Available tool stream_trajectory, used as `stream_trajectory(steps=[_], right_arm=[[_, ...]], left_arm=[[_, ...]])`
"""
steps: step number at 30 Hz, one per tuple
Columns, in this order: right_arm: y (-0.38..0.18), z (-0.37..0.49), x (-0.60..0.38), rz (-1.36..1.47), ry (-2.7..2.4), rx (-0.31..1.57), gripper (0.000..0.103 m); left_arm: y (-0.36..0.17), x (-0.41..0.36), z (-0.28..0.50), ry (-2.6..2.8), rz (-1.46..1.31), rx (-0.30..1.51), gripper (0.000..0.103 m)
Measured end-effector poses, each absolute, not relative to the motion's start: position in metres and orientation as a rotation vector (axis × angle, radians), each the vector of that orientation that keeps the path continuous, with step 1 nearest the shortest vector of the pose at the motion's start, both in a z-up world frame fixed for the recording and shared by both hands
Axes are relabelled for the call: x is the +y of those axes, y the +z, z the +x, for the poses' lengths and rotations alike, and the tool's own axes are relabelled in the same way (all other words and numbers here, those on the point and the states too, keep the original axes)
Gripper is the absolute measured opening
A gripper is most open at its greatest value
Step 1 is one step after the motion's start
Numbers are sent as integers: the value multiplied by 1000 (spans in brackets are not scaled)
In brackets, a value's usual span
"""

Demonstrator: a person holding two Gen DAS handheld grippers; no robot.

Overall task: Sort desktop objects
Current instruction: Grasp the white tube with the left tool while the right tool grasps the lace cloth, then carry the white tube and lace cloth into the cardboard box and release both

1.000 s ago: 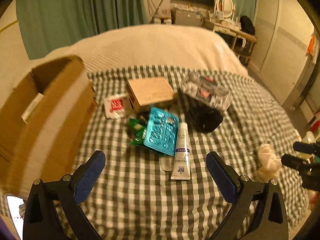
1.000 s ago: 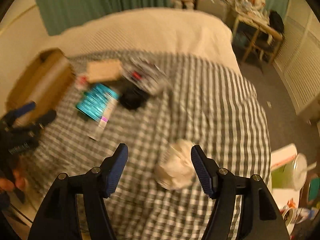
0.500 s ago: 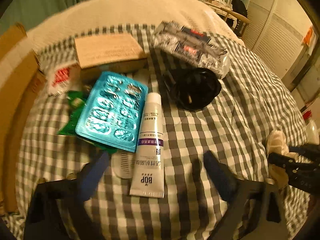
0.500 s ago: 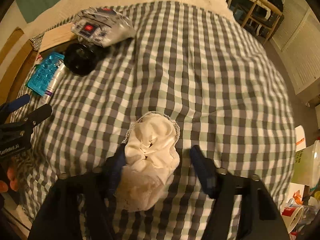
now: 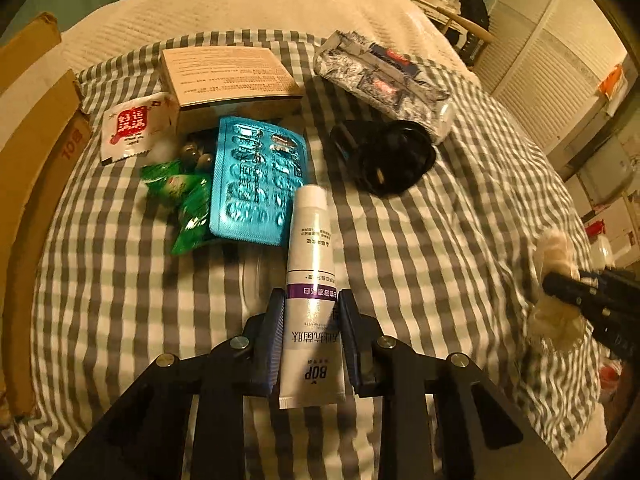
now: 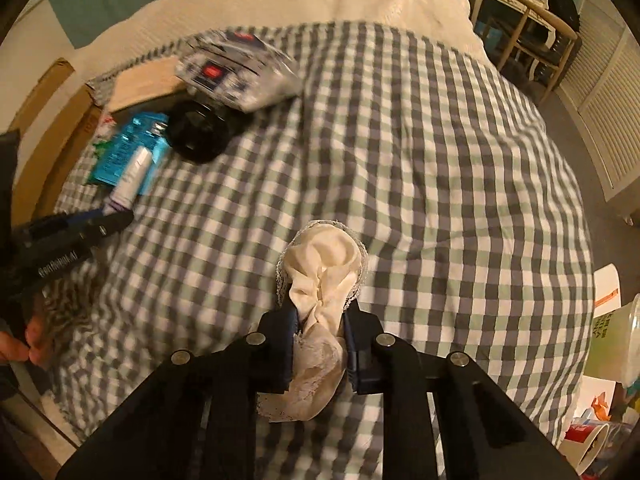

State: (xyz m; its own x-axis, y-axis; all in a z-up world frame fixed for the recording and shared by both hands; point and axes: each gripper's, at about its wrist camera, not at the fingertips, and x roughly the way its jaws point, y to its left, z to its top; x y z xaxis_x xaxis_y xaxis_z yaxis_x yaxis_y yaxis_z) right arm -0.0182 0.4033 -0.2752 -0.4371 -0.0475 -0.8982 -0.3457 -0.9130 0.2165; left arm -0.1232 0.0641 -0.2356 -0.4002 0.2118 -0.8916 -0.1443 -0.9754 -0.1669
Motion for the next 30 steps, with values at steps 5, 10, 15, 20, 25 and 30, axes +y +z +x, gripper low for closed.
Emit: stream_trajectory(steps=[5,10,15,20,25,30], right_arm=[[-244,-21,385,-1523,2502,532,19],[-209,-25,369,-1479,2550,504,19],[-172,-38,340,-1417,2607,483,19],[-120,-59,308,-1318,2697,465,19],[-66,-87,272,-1202,2810,457,19],[-22,-120,238,-1095,2921,499,19]], left_arm=[[-212,49,-101,2486,-1526,-98,26],[-179,22,-89,2544,-1441,-160,26],[-140,-5,-89,2633,-1331,-194,26],[-95,-37,-89,2728,-1226,-198,26],[-52,-78,-89,2810,-1105,-212,26],[-28,-127,-85,2895,-1030,-211,26]])
